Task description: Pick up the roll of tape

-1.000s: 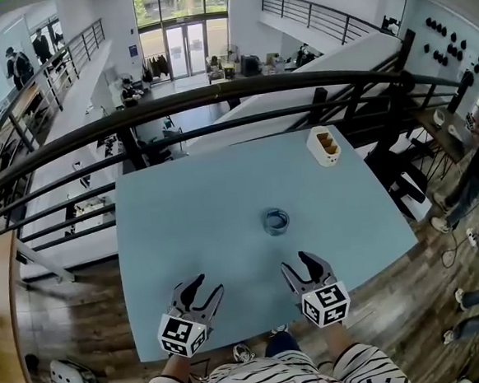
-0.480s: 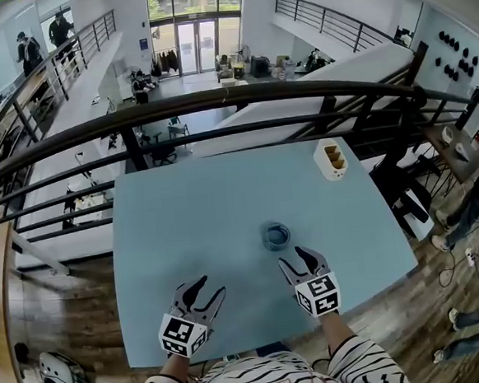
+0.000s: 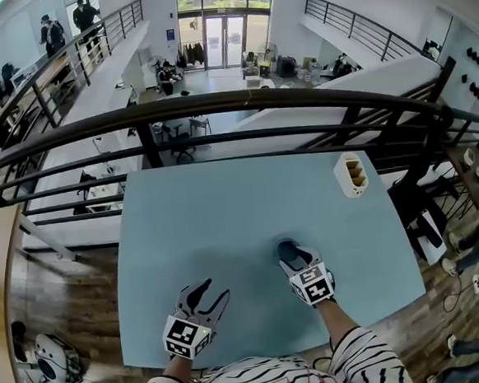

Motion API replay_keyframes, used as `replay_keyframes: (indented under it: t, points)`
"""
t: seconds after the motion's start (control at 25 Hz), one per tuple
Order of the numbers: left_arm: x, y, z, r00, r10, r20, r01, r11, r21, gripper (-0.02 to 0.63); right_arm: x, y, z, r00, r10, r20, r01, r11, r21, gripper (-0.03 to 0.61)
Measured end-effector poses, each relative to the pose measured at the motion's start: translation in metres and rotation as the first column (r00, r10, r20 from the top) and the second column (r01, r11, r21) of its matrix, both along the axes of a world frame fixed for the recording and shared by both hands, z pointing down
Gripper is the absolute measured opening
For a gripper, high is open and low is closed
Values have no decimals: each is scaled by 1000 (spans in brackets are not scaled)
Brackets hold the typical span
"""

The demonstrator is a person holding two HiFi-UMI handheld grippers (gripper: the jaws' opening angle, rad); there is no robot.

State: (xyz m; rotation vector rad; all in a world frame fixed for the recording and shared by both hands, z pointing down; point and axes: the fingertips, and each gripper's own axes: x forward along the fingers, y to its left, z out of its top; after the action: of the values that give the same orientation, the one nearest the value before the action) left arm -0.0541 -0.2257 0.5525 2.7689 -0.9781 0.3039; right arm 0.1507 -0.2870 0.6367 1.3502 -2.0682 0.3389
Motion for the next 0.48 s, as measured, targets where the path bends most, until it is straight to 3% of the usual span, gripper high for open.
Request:
replay_keyframes:
  t: [0.24, 0.36, 0.48]
  points:
    - [-8, -7, 9, 999, -37, 16, 38, 999, -29, 186, -15, -18, 56, 976, -168, -138, 138, 969, -203, 215]
    - [-12, -7, 12, 999, -45, 26, 46, 998, -41, 186, -14, -20, 79, 965, -193, -176, 135, 945, -297, 215]
    - [-18, -6, 14, 998, -55, 31, 56, 997, -48, 186, -14, -26, 84, 943, -226, -246, 139, 935, -325, 210]
